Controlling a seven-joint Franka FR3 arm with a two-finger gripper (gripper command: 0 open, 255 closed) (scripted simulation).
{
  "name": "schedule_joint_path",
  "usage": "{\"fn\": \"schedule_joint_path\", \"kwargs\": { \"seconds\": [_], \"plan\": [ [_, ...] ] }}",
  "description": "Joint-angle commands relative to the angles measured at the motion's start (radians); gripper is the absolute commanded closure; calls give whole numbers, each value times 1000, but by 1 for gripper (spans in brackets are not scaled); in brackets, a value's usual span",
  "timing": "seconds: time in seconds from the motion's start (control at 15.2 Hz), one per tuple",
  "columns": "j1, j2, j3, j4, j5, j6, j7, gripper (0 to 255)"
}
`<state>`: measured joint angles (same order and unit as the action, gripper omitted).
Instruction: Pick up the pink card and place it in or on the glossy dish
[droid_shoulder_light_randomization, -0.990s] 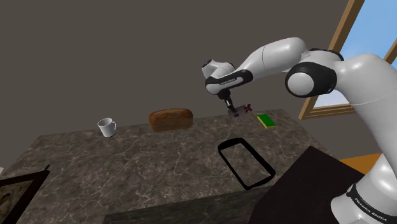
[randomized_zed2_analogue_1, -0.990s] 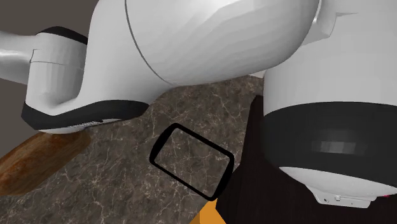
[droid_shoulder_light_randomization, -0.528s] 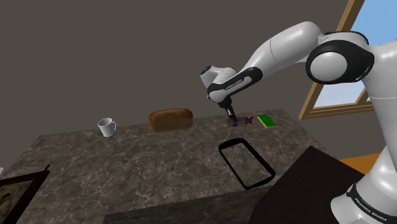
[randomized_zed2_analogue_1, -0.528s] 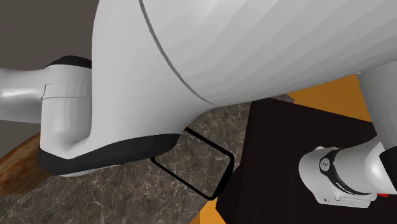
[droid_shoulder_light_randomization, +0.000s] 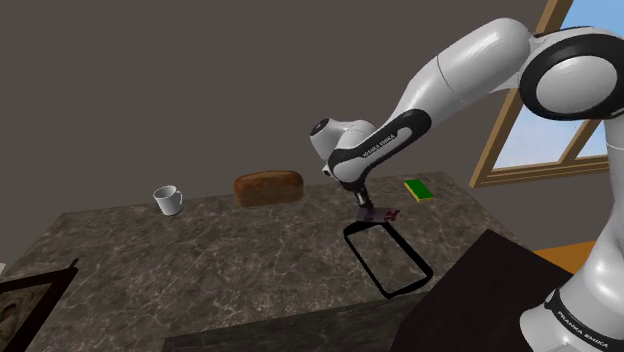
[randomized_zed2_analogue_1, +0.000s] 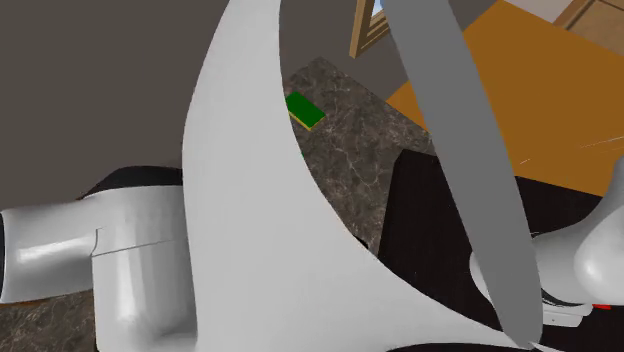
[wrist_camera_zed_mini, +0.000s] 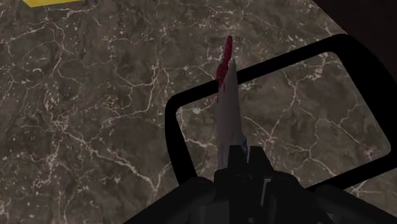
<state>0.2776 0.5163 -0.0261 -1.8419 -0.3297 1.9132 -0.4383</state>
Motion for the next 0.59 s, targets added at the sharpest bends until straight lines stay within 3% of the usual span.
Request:
{"fn": "schedule_joint_path", "kwargs": {
  "seconds": [0.0,0.33,0.53],
  "plan": [
    [21,-33,13,-52,6,9,35,255],
    [80,-98,55,-164,33,29,131,255],
    [80,-69,54,-165,28,59,140,255]
  ]
}}
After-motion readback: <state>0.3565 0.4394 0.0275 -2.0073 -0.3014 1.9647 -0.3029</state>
